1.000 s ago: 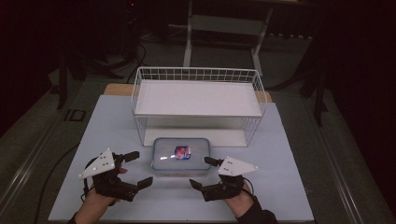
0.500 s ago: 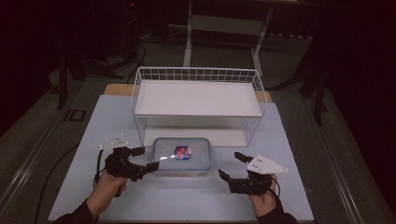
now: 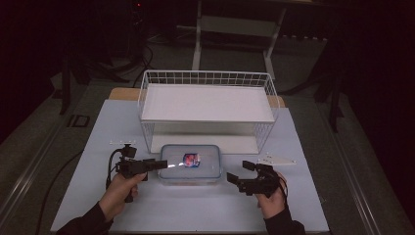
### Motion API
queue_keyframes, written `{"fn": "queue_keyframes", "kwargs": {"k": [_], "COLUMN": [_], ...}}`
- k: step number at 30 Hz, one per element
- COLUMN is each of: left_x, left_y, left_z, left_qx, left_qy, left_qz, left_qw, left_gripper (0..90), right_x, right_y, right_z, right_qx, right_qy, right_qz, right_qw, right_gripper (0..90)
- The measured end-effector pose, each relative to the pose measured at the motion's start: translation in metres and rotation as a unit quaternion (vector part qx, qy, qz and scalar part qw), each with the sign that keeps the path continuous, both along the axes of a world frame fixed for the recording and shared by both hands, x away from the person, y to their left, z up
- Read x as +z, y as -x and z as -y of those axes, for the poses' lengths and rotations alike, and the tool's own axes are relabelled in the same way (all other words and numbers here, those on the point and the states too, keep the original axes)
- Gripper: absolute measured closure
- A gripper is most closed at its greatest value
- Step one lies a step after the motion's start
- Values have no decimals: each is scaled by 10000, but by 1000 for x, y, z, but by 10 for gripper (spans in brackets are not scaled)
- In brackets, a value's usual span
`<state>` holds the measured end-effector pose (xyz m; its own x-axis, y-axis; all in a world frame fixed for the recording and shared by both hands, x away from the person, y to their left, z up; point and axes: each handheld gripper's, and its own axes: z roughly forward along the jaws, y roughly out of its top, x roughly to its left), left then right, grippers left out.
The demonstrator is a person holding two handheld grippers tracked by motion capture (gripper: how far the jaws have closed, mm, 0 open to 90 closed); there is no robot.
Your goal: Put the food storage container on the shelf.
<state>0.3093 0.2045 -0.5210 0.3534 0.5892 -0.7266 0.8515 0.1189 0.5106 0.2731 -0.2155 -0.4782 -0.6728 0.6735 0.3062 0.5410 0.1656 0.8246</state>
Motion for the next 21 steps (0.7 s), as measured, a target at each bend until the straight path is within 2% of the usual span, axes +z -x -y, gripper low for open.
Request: {"fn": "queue_keyframes", "kwargs": {"k": [2, 3, 5, 9, 11, 13, 15, 18, 21], "left_x": [-6, -8, -12, -16, -15, -14, -16, -17, -17], "left_y": [-4, -6, -8, -10, -10, -10, -10, -10, -9], "left_z": [0, 0, -1, -2, -2, -5, -7, -7, -8], "left_qx": [-32, -61, -74, -164, -150, -80, -77, -93, -140], "left_qy": [102, 132, 236, 366, 383, 429, 503, 511, 527], "left_qz": [-203, -238, -380, -453, -414, -364, -368, -370, -362], "left_qw": [9997, 9996, 9990, 9982, 9983, 9984, 9980, 9980, 9979], "left_gripper": [165, 193, 234, 354, 372, 439, 455, 460, 466], "right_x": [-2, -4, -7, -16, -21, -26, -30, -35, -37], "right_y": [-9, -12, -19, -33, -42, -50, -56, -63, -66], "right_z": [-5, -6, -9, -18, -20, -21, -21, -22, -24], "right_qx": [-36, -73, -1, 53, 54, 41, -5, 16, 28], "right_qy": [-120, -182, -324, -370, -511, -604, -659, -829, -853], "right_qz": [-228, -337, -611, -1005, -1286, -1503, -1677, -1976, -2119], "right_qw": [9997, 9992, 9976, 9942, 9904, 9868, 9836, 9768, 9736], "right_gripper": [132, 132, 128, 137, 148, 167, 216, 264, 326]}}
